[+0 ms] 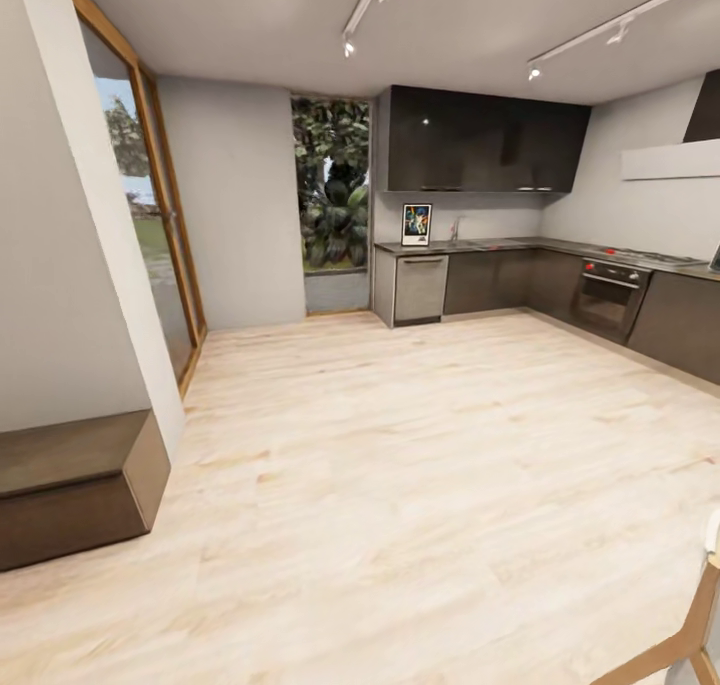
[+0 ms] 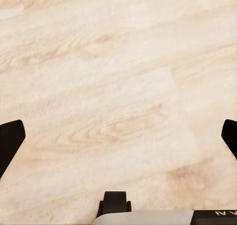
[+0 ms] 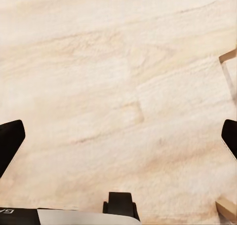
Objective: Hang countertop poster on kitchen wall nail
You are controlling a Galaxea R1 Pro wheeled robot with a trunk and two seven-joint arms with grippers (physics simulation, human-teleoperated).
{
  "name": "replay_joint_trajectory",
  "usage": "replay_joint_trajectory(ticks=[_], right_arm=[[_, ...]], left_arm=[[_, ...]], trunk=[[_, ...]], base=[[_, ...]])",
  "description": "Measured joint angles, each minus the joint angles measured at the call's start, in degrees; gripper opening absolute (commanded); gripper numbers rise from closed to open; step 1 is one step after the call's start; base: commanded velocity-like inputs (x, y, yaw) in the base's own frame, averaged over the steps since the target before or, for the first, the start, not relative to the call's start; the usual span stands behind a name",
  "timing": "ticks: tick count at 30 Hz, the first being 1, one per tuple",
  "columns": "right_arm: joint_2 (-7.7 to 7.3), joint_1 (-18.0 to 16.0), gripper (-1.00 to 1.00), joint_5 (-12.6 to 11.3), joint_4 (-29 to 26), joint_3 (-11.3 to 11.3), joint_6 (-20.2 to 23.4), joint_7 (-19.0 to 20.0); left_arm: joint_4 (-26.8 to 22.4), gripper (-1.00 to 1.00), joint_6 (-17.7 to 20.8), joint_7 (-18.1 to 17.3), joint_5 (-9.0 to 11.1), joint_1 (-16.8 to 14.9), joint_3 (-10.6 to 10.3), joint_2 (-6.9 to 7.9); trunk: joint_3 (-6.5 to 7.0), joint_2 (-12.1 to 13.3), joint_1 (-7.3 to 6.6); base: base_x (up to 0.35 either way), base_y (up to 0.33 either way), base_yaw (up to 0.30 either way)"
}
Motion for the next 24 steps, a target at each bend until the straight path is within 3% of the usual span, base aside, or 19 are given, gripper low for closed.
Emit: replay_joint_trajectory(ticks=[14, 24], right_arm=[[-0.05, 0.00, 1.00, -0.05, 0.00, -0.12, -0.03, -0.01], [-0.86, 0.00, 1.00, -0.30, 0.00, -0.43, -0.09, -0.08]], left_arm=[[0.00, 1.00, 0.00, 0.01, -0.01, 0.00, 0.04, 0.00], [0.00, 1.00, 0.00, 0.05, -0.04, 0.00, 0.05, 0.00]], trunk=[[0.00, 0.00, 0.00], [0.00, 0.00, 0.00]], base=[[0.336, 0.000, 0.000], [0.336, 0.000, 0.000]])
